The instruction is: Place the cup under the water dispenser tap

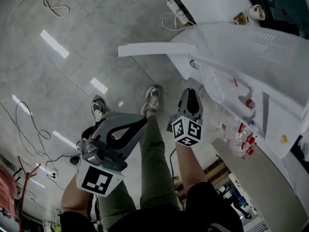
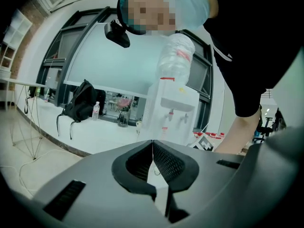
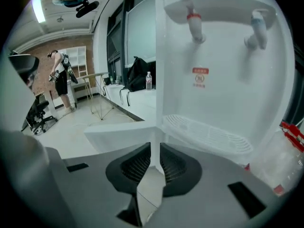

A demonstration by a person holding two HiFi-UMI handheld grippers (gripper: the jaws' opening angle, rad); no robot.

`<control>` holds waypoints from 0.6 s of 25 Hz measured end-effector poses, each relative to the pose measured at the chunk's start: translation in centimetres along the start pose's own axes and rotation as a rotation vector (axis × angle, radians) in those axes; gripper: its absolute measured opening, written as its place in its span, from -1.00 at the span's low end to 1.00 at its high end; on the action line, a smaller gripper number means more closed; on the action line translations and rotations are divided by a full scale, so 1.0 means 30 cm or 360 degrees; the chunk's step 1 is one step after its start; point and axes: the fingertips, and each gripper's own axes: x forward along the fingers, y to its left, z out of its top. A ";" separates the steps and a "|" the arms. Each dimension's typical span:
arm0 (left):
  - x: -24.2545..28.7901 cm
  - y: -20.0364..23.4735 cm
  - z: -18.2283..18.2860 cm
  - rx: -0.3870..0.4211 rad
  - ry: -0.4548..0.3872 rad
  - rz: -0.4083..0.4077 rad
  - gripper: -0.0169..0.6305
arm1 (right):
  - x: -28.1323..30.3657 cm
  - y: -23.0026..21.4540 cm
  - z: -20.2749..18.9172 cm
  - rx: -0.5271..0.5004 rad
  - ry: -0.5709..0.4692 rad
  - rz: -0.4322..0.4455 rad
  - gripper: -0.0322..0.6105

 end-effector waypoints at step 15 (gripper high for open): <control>0.299 0.086 -0.347 -0.0033 0.0037 -0.0051 -0.89 | 0.482 -0.281 -0.425 -0.0394 0.0295 -0.0175 -0.69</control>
